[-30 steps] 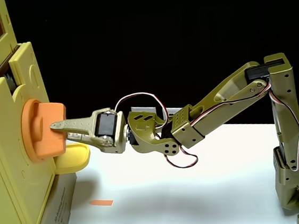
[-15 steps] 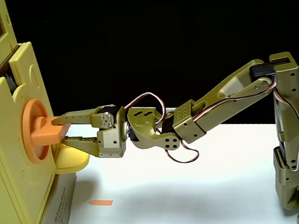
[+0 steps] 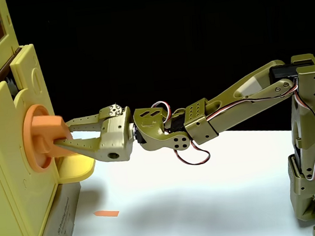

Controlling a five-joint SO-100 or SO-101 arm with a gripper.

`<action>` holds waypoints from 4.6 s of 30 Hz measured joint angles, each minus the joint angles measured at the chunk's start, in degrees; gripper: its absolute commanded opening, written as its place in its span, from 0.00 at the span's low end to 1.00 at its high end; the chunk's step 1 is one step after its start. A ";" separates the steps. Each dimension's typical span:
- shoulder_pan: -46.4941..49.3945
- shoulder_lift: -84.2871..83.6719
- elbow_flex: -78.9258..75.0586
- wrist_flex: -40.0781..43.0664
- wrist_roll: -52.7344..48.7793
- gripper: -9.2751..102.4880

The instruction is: Turn the button of vending machine.

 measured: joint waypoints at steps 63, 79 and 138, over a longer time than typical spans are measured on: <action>2.02 41.66 25.22 23.38 -135.70 0.48; 3.69 16.00 11.60 -0.79 -160.40 0.51; 1.32 -5.98 0.09 -16.17 -170.24 0.07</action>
